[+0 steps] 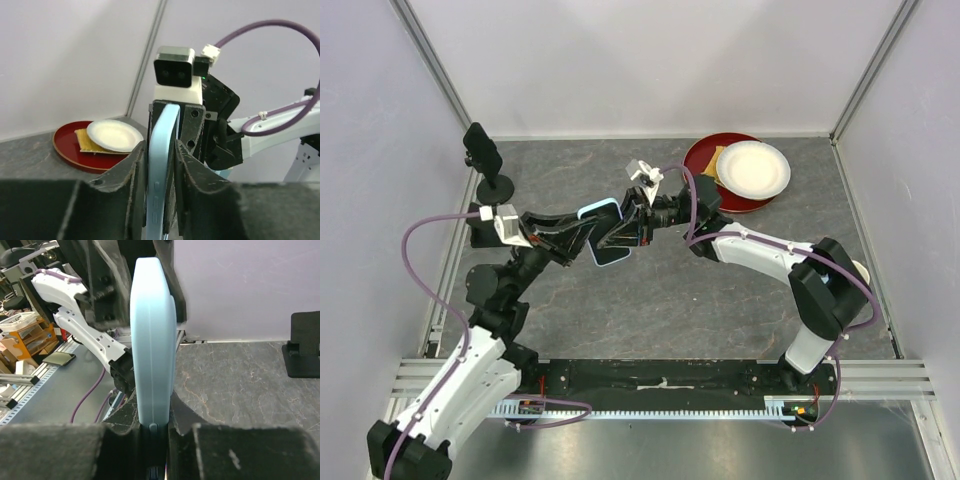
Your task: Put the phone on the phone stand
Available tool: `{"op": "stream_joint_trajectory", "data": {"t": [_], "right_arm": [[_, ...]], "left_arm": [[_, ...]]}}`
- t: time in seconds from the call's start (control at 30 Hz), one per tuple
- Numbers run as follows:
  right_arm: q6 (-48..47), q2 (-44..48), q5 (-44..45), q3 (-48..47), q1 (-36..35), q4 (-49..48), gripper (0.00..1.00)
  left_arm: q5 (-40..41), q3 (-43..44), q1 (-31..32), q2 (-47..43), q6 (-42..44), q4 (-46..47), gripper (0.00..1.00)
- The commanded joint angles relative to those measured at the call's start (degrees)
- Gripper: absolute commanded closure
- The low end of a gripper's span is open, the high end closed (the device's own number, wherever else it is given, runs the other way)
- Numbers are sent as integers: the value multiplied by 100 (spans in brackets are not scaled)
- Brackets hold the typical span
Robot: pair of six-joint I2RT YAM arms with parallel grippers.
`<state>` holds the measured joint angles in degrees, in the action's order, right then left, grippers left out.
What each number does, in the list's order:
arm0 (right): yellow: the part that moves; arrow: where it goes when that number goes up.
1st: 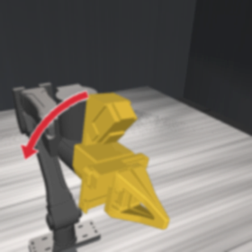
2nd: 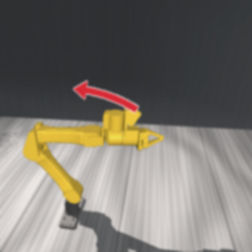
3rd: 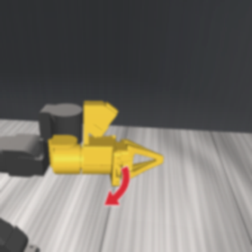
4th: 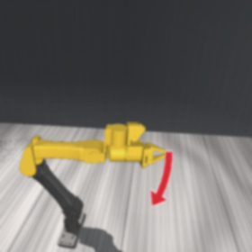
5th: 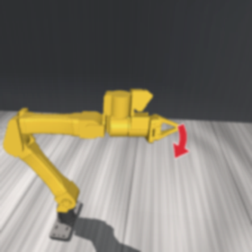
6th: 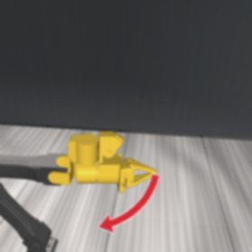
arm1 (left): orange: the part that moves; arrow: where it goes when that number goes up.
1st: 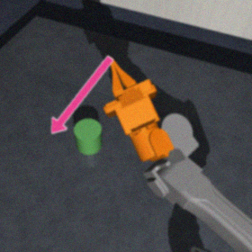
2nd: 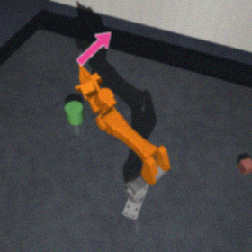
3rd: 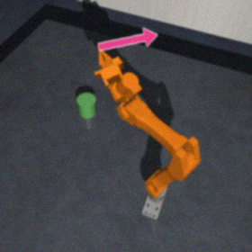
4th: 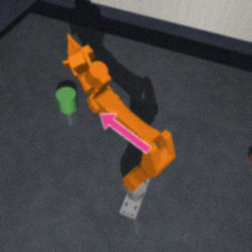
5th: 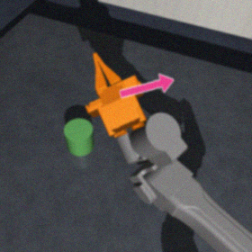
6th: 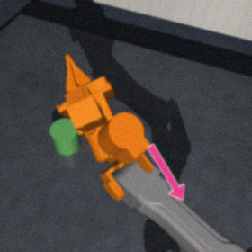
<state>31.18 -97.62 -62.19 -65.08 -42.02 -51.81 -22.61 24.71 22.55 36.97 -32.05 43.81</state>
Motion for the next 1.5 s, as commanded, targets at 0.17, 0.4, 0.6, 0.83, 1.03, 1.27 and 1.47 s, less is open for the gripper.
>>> {"op": "stream_joint_trajectory", "data": {"t": [0.17,0.4,0.6,0.83,1.03,1.27,1.47], "right_arm": [[-1034,-20,-126,-48,-8,898,100],[-2870,33,-196,-496,-104,3306,100],[-3496,94,-363,-743,-157,4223,100],[-3680,174,-372,-769,-184,4522,100],[-3768,147,-390,-831,-210,4636,100],[-3812,130,-311,-849,-219,4680,100],[-3847,191,-206,-822,-219,4680,100]], "left_arm": [[785,2157,-48,-779,1227,-5458,28],[-294,3917,-48,503,1438,-8133,25],[-629,4297,-48,1056,1982,-8687,28],[-1228,4437,-48,1673,2616,-9048,34],[-1307,4586,-48,1831,2915,-9346,45],[-1342,4490,-48,1910,2889,-9409,57],[-1351,4086,-48,1621,2574,-8935,55]]}}
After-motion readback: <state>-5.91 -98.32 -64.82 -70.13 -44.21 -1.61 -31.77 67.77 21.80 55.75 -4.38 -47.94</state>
